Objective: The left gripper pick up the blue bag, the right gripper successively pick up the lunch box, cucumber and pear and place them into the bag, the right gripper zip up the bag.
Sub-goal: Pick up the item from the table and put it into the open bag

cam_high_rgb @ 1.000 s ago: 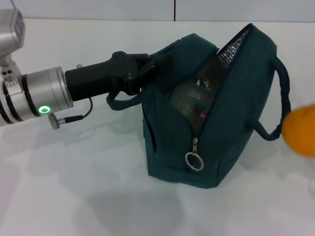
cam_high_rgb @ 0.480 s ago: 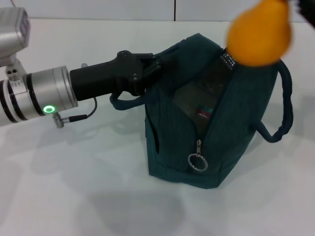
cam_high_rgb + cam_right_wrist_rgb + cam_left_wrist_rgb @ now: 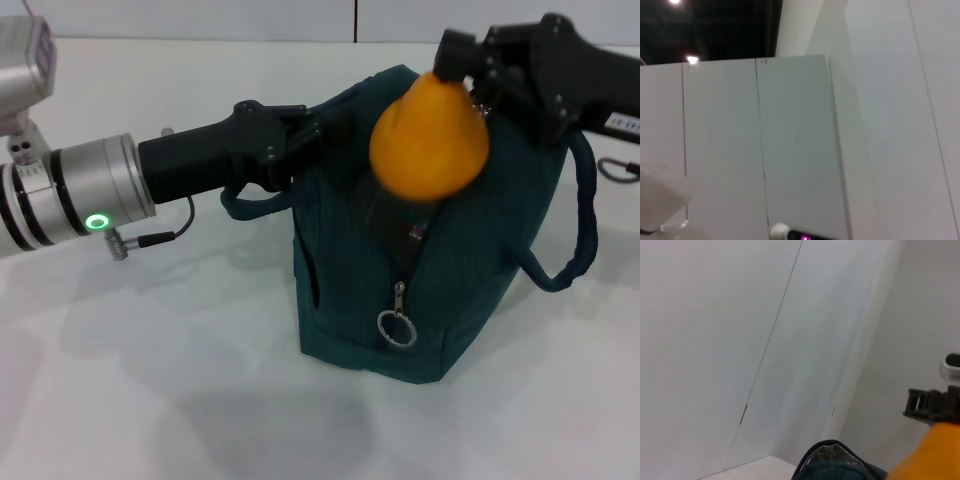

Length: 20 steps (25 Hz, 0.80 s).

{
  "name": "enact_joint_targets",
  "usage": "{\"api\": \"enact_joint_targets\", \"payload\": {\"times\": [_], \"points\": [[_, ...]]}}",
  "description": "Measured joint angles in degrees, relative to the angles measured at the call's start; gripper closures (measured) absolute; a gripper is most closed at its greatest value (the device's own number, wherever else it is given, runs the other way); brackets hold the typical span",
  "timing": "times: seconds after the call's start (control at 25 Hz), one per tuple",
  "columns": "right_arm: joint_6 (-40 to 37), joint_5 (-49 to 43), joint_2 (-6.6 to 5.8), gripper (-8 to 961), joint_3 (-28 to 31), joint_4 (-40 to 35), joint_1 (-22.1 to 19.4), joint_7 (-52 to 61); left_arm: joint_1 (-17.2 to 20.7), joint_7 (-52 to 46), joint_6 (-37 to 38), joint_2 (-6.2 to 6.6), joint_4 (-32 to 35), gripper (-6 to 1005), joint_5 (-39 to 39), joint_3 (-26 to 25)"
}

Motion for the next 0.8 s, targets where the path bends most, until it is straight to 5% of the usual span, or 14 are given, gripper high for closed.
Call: {"api": "enact_joint_targets", "payload": {"times": [0.36, 0.8], "points": [[4.82, -0.92, 0.17, 801, -8.61, -0.17, -1.61, -0.19, -0.28, 0.23, -0.28, -0.12, -0.08, 942, -0.13, 0.0], [3.86, -0.11, 0.23, 772, -8.47, -0.64, -3.73, 0.01, -0.15, 0.3, -0.43, -0.17, -0.26, 943, -0.54, 0.0]]}}
